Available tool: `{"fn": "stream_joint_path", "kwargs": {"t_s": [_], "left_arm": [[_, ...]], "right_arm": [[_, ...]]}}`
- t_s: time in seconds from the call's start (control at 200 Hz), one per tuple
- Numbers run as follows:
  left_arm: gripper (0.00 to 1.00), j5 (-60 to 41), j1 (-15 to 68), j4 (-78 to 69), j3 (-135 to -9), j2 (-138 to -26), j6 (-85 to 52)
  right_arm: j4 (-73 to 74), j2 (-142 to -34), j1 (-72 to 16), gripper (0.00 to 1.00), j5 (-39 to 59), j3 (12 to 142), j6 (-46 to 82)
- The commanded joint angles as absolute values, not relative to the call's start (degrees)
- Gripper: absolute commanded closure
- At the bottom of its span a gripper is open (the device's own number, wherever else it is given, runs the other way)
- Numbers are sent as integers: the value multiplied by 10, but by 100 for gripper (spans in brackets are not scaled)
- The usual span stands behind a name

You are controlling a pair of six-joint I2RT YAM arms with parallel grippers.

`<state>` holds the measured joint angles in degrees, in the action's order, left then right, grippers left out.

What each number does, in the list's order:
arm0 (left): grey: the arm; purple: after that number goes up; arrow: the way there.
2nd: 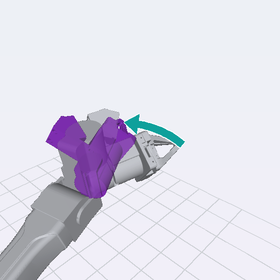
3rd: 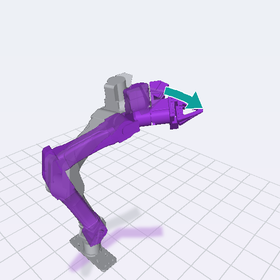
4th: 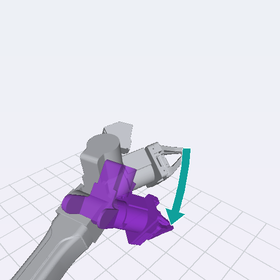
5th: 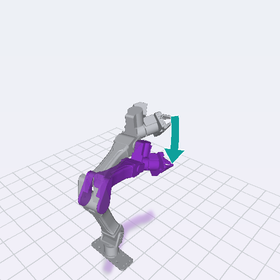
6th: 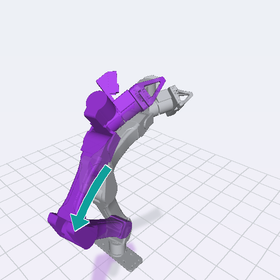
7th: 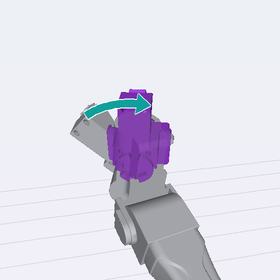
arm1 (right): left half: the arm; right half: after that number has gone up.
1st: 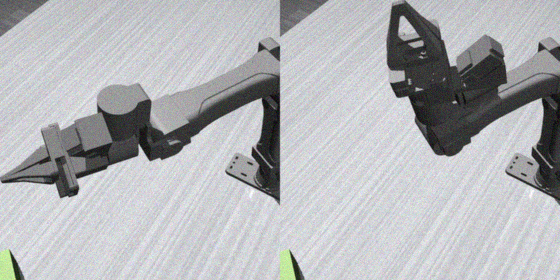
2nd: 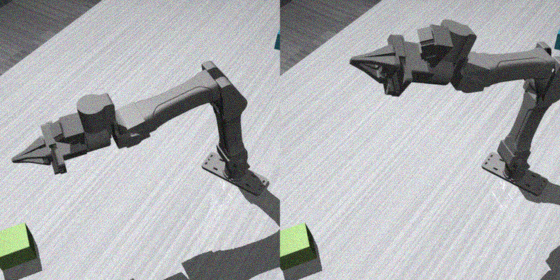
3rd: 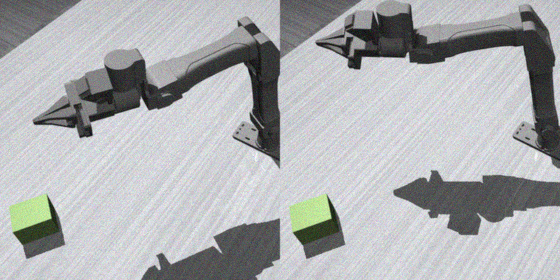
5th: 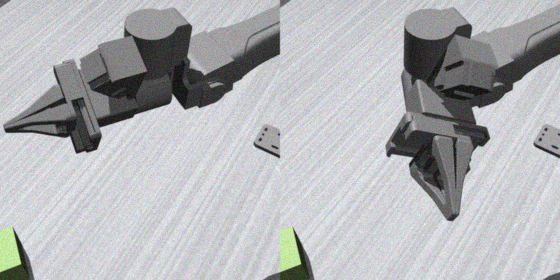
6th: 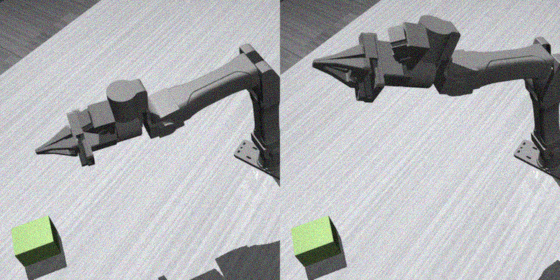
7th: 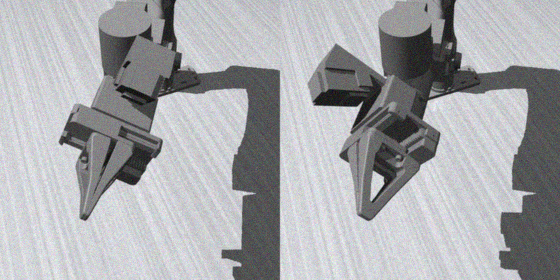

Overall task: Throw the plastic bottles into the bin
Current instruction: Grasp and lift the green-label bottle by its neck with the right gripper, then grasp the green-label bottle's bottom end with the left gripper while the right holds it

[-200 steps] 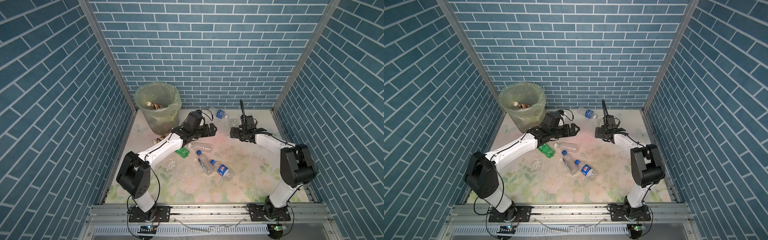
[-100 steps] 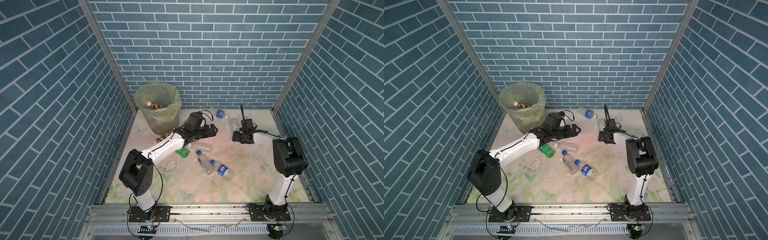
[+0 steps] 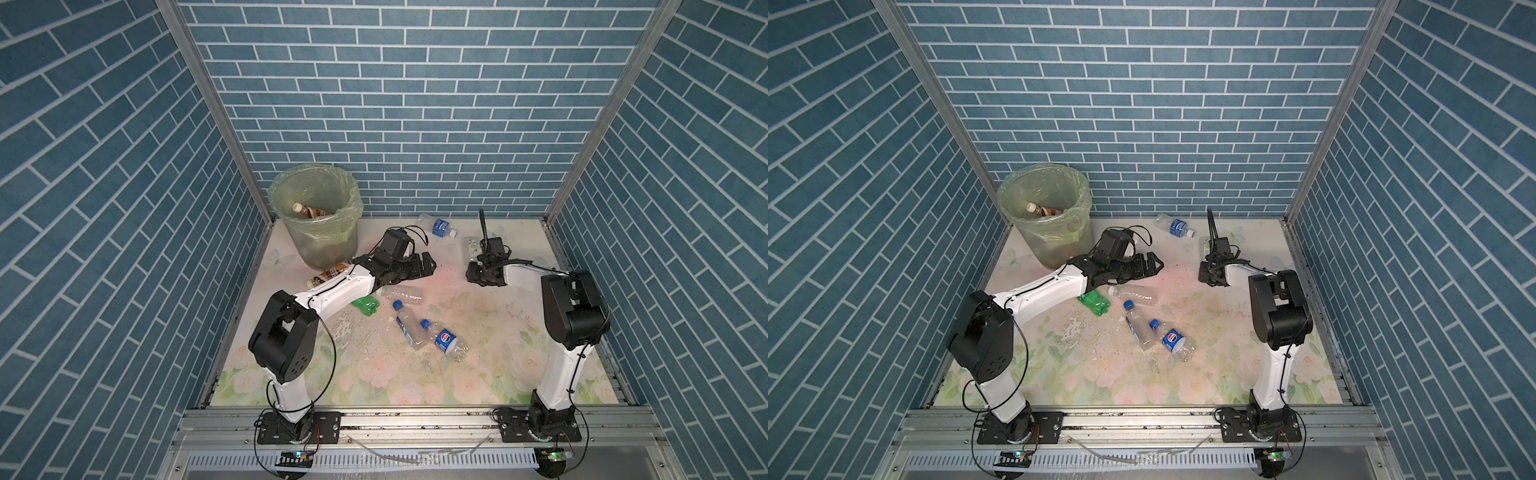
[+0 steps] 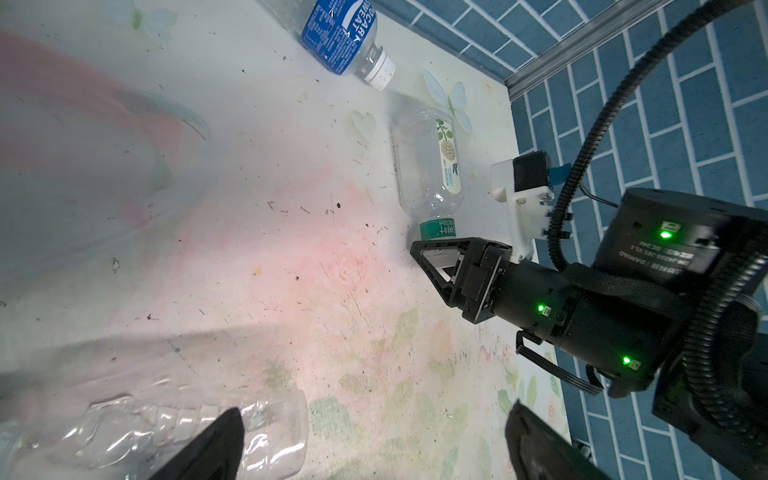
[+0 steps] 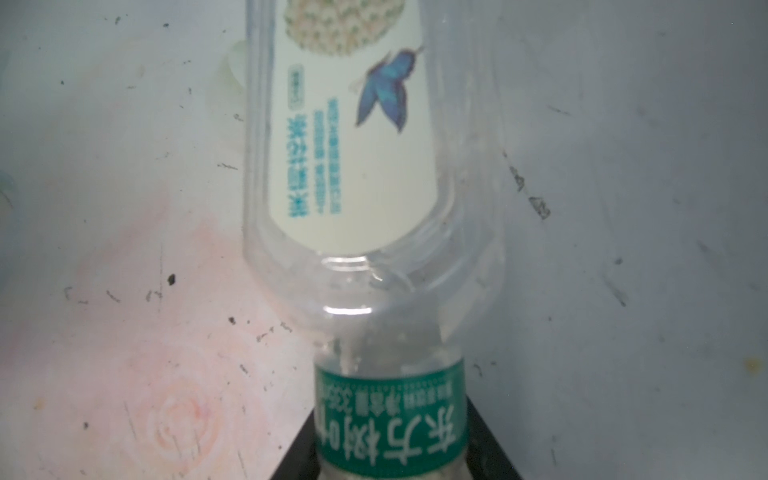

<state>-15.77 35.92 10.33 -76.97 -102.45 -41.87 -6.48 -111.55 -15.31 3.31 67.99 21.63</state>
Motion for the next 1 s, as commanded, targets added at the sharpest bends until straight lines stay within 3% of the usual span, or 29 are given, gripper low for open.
{"fn": "stream_joint_path", "kwargs": {"t_s": [0.0,0.12,0.67,0.995], "left_arm": [[1,-161,361,100,-789,-1034,-427],[1,-155,361,104,-804,-1038,-428],[1,-188,359,-9,-886,-1139,-490],[1,-200,362,-37,-897,-1147,-469]], "right_arm": [[-59,-1088,-151,76,43,674,219],[-55,-1064,-152,81,47,655,231],[-88,-861,-186,82,120,542,256],[-58,-831,-255,82,147,529,269]]}}
